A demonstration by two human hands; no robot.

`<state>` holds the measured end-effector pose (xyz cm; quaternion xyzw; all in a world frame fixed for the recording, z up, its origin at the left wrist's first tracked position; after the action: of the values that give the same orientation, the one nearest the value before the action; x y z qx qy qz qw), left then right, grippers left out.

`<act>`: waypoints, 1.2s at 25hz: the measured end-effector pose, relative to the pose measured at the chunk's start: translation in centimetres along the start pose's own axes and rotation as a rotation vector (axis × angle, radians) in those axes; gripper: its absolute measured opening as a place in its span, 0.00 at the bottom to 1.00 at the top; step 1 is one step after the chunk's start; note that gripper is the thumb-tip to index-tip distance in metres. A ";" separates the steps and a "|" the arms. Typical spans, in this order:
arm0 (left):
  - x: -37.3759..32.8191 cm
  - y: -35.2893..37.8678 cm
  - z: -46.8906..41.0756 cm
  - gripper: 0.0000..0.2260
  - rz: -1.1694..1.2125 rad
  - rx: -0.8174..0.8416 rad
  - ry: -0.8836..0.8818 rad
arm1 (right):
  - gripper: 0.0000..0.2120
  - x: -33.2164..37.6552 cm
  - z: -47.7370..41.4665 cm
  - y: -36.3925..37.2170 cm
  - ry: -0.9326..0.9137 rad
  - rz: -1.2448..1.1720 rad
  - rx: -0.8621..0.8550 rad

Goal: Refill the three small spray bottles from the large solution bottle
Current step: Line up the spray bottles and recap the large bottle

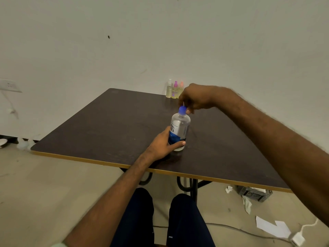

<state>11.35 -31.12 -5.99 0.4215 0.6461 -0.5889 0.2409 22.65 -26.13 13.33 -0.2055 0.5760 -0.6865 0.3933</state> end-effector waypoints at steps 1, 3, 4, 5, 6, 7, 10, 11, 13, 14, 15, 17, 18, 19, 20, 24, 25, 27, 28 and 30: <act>-0.1 0.0 0.0 0.32 0.004 0.006 0.003 | 0.11 0.4 0.1 0.5 -0.001 0.105 -0.036; -0.1 0.1 -0.1 0.32 0.002 0.011 0.000 | 0.13 1.1 0.1 0.8 -0.009 0.316 -0.083; 0.1 0.1 -0.1 0.32 0.007 0.012 -0.007 | 0.15 1.4 0.1 0.7 0.001 0.373 -0.085; 0.2 0.2 -0.1 0.32 0.009 0.010 -0.011 | 0.17 1.8 0.1 0.5 0.023 0.410 -0.085; 0.2 0.2 -0.2 0.33 0.003 0.009 -0.011 | 0.20 1.9 -0.1 0.4 0.047 0.428 -0.084; 0.1 0.2 -0.2 0.33 -0.003 0.009 -0.011 | 0.22 2.0 -0.1 0.2 0.066 0.426 -0.085; 0.2 0.2 -0.1 0.31 0.012 0.000 -0.014 | 0.27 1.4 -0.4 0.8 0.132 0.253 -0.053; 0.0 0.1 -0.1 0.31 0.015 0.001 -0.013 | 0.28 1.2 -0.4 1.2 0.165 0.197 -0.047; -0.1 0.1 0.0 0.31 0.014 0.001 0.000 | 0.34 0.8 -0.5 1.7 0.241 0.158 0.007; -0.1 0.1 0.1 0.31 0.017 0.004 0.002 | 0.38 0.7 -0.4 1.8 0.271 0.138 0.064; -0.1 0.1 0.1 0.32 0.018 0.005 0.002 | 0.41 0.6 -0.2 1.7 0.289 0.090 0.116; -0.1 0.1 0.2 0.32 0.015 0.009 -0.004 | 0.37 0.1 0.5 0.9 0.283 -0.081 0.141; -0.2 0.1 0.2 0.32 0.015 0.010 -0.006 | 0.30 -0.2 0.9 0.4 0.244 -0.169 0.110; -0.3 0.1 0.1 0.32 0.016 0.011 -0.005 | 0.23 -0.5 1.2 0.0 0.173 -0.225 0.070; -0.3 0.1 0.1 0.32 0.015 0.010 -0.010 | 0.18 -0.6 1.3 -0.2 0.089 -0.237 0.037; -0.2 0.2 0.0 0.32 0.013 0.011 -0.023 | 0.15 0.0 0.6 0.8 -0.031 -0.008 -0.072; -0.2 0.2 0.0 0.33 0.011 0.011 -0.023 | 0.12 0.3 0.3 0.9 -0.015 0.054 -0.075; 0.0 0.2 0.0 0.33 0.004 0.005 -0.022 | 0.11 0.8 0.0 1.0 0.010 0.166 -0.055; 0.0 0.2 -0.1 0.33 0.002 0.004 -0.023 | 0.14 0.9 -0.1 1.0 0.015 0.198 -0.059; 0.0 0.1 -0.1 0.33 -0.003 0.007 -0.023 | 0.20 0.9 -0.2 1.2 0.035 0.199 -0.082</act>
<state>11.50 -31.08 -6.03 0.4145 0.6421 -0.5962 0.2459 22.28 -26.73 11.94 -0.1511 0.6279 -0.6237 0.4405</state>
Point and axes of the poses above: each hand's wrist, its own z-axis away from the middle knuckle, its own y-axis out of the palm, x = y × z, the point moved 3 cm from there along -z, towards the middle knuckle, and after that the axes turned 5 degrees about x, right-handed, at the moved point
